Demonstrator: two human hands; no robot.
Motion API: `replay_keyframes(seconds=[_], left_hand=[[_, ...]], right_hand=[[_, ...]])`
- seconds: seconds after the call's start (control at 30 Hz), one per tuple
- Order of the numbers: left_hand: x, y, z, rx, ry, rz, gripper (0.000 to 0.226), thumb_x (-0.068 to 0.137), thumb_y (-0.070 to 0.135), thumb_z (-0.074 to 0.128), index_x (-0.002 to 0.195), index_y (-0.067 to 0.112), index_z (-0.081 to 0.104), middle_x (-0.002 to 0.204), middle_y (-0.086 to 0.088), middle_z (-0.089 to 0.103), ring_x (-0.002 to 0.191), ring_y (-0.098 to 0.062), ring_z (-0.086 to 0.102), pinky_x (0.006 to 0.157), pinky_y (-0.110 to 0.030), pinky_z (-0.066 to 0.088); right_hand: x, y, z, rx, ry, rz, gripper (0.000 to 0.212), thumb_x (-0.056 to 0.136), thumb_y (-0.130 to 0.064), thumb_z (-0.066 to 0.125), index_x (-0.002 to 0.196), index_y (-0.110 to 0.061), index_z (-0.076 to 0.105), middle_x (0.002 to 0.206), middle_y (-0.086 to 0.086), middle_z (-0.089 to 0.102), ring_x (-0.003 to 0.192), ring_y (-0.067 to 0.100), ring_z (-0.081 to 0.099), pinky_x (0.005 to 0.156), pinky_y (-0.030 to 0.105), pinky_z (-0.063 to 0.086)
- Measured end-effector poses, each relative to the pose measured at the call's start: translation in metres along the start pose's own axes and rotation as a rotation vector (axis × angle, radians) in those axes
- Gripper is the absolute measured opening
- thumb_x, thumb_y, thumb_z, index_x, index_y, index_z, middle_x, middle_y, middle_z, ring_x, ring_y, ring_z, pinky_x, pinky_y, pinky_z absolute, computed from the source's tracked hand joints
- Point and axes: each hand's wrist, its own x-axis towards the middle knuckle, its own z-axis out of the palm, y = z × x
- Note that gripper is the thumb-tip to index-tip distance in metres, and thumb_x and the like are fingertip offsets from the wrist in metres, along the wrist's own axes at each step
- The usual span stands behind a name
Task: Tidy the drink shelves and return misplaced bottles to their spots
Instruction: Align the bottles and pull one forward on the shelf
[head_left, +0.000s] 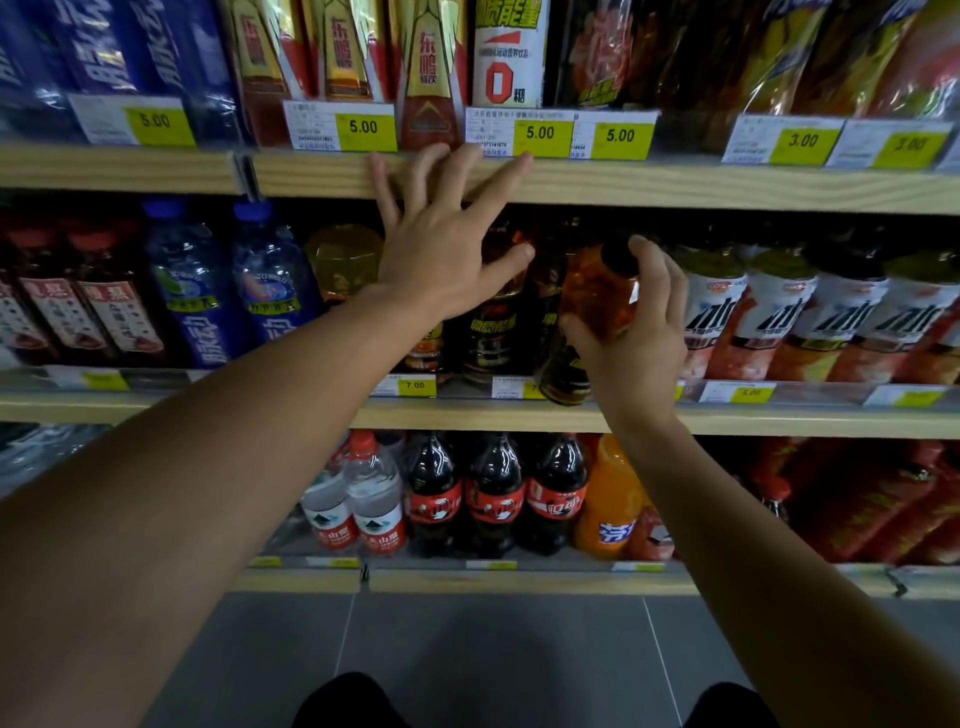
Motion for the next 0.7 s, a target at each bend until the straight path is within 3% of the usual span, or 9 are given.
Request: replay_keyframes(seconds=[0.1, 0.3, 0.37, 0.5, 0.7], left_hand=[[0.000, 0.000, -0.002, -0.006, 0.006, -0.004, 0.072, 0.089, 0.072, 0.036, 0.154, 0.045, 0.020, 0.155, -0.004, 0.033, 0.145, -0.036, 0.022, 0.112, -0.073, 0.001], [0.000, -0.001, -0.001, 0.000, 0.003, 0.006, 0.073, 0.088, 0.072, 0.037, 0.153, 0.045, 0.020, 0.154, -0.003, 0.033, 0.144, -0.036, 0.023, 0.111, -0.073, 0.003], [0.000, -0.002, -0.002, 0.001, 0.003, 0.008, 0.074, 0.087, 0.072, 0.038, 0.153, 0.045, 0.020, 0.154, -0.003, 0.033, 0.144, -0.036, 0.023, 0.111, -0.073, 0.004], [-0.001, -0.002, -0.002, -0.002, 0.000, 0.015, 0.077, 0.085, 0.073, 0.041, 0.153, 0.045, 0.019, 0.154, -0.004, 0.032, 0.144, -0.036, 0.022, 0.111, -0.073, 0.004], [0.000, -0.002, -0.003, -0.013, -0.001, 0.014, 0.079, 0.083, 0.073, 0.043, 0.153, 0.045, 0.018, 0.154, -0.004, 0.032, 0.144, -0.036, 0.021, 0.112, -0.072, 0.002]], right_hand=[[0.005, -0.001, 0.003, -0.019, -0.048, 0.015, 0.088, 0.077, -0.026, 0.081, 0.144, -0.031, 0.025, 0.150, 0.007, 0.036, 0.137, 0.022, 0.037, 0.100, 0.048, 0.049], [0.007, 0.001, -0.007, -0.073, -0.193, 0.006, 0.106, 0.077, -0.021, 0.082, 0.155, -0.025, 0.010, 0.161, 0.011, 0.017, 0.138, 0.014, 0.022, 0.087, 0.030, 0.042], [0.009, 0.002, -0.010, -0.036, -0.212, 0.048, 0.110, 0.077, -0.021, 0.084, 0.157, -0.023, 0.007, 0.163, 0.008, 0.015, 0.138, 0.011, 0.022, 0.089, 0.028, 0.040], [0.010, 0.003, -0.008, 0.061, -0.203, 0.182, 0.115, 0.075, -0.024, 0.085, 0.157, -0.027, 0.005, 0.161, 0.001, 0.021, 0.145, 0.015, 0.026, 0.100, 0.026, 0.033], [0.007, 0.003, -0.006, 0.057, -0.218, 0.262, 0.102, 0.073, -0.028, 0.085, 0.153, -0.024, 0.021, 0.150, 0.004, 0.039, 0.129, 0.012, 0.037, 0.100, 0.029, 0.035]])
